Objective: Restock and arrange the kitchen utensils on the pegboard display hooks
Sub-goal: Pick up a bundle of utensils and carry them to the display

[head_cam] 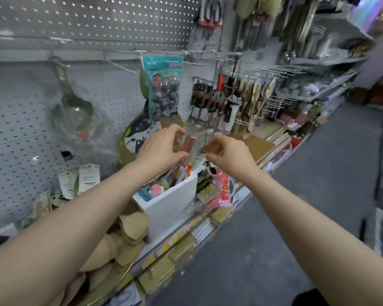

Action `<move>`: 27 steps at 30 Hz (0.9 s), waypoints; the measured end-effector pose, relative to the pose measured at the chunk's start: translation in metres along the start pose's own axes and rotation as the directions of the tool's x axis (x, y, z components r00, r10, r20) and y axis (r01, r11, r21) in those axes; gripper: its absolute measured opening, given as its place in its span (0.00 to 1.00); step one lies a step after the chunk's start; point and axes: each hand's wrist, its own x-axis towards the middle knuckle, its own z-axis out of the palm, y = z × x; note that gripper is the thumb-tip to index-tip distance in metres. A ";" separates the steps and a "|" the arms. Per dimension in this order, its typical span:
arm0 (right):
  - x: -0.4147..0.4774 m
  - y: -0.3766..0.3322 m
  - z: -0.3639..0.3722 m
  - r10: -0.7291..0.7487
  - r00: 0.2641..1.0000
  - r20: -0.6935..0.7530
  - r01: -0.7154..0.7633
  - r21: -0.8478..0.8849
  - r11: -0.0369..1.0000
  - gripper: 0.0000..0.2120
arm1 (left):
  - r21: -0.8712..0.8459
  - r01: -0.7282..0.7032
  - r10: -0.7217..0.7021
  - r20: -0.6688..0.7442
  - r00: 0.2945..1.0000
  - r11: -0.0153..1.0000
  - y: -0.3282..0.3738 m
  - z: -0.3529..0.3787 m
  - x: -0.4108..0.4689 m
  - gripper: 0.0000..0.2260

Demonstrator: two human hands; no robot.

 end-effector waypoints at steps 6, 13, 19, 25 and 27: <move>0.012 0.116 -0.060 0.094 0.992 -0.087 -0.098 -0.045 0.994 0.16 | -0.070 -0.117 0.122 0.062 0.991 0.991 0.100 0.077 0.070 0.23; 0.026 0.243 -0.124 0.197 0.975 -0.107 -0.205 -0.075 0.976 0.17 | -0.153 -0.217 0.232 0.088 0.969 0.964 0.200 0.172 0.142 0.24; 0.043 0.323 -0.152 0.253 0.957 -0.140 -0.260 -0.034 0.965 0.16 | -0.195 -0.256 0.281 0.111 0.953 0.947 0.251 0.231 0.193 0.23; 0.082 0.396 -0.161 0.291 0.937 -0.191 -0.305 -0.043 0.951 0.15 | -0.194 -0.284 0.314 0.144 0.938 0.939 0.286 0.289 0.259 0.23; 0.101 0.420 -0.164 0.311 0.931 -0.190 -0.326 -0.051 0.944 0.15 | -0.222 -0.294 0.330 0.151 0.932 0.930 0.296 0.311 0.286 0.22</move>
